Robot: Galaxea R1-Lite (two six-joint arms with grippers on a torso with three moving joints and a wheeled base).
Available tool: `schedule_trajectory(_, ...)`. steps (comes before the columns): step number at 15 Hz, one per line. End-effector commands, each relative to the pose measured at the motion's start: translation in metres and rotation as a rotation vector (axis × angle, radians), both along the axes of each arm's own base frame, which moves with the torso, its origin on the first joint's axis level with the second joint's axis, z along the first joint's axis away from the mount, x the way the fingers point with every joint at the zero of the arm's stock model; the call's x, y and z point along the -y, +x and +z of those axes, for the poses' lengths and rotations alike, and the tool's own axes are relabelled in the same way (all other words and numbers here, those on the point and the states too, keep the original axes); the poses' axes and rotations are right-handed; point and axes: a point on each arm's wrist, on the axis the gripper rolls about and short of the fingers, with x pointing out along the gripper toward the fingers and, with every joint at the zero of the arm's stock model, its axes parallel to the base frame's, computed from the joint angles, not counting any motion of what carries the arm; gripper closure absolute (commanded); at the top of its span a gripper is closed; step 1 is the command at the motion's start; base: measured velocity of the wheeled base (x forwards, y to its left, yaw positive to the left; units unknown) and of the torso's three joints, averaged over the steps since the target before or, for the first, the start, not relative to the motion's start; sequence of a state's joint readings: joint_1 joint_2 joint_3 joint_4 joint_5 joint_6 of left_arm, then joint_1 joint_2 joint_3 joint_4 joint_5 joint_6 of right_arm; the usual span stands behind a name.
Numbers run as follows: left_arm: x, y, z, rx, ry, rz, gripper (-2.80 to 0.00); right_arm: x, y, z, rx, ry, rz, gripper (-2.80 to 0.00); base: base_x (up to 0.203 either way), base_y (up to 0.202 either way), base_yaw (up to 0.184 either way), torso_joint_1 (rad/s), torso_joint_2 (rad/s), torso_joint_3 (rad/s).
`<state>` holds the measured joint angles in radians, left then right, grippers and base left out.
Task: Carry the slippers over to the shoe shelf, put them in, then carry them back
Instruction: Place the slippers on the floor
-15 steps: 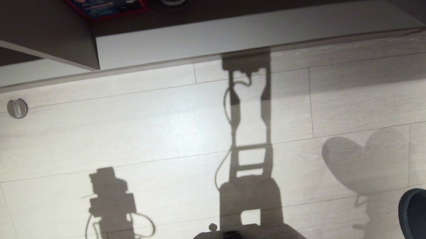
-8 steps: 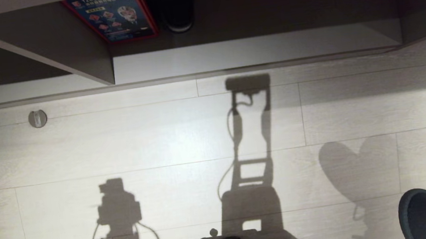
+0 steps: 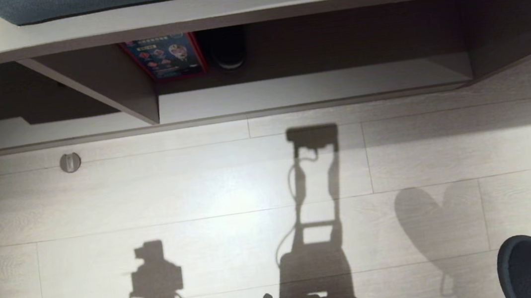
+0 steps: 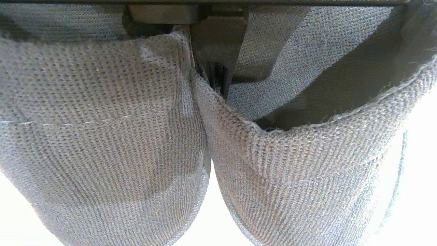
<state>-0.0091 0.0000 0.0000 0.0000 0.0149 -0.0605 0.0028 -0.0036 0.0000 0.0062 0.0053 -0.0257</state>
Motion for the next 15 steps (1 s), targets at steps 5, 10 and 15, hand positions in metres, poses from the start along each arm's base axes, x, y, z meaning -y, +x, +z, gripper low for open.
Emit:
schedule_trajectory(5, 0.0, 0.0001, 0.0, -0.002, 0.001, 0.0, 0.0, 0.0, 0.0002, -0.0004, -0.002, 0.0, 0.001, 0.0, 0.0, 0.0, 0.0, 0.001, 0.0, 0.202)
schedule_trajectory(10, 0.0, 0.0001, 0.0, -0.002, 0.001, 0.0, 0.0, 0.0, 0.0002, -0.0004, -0.002, 0.0, 0.001, 0.0, 0.0, 0.0, 0.0, 0.002, 0.0, 0.203)
schedule_trajectory(15, 0.0, 0.0001, 0.0, -0.002, 0.001, 0.0, 0.0, 0.0, 0.0002, -0.0004, -0.002, 0.0, 0.001, 0.0, 0.0, 0.0, 0.0, 0.002, 0.0, 0.201)
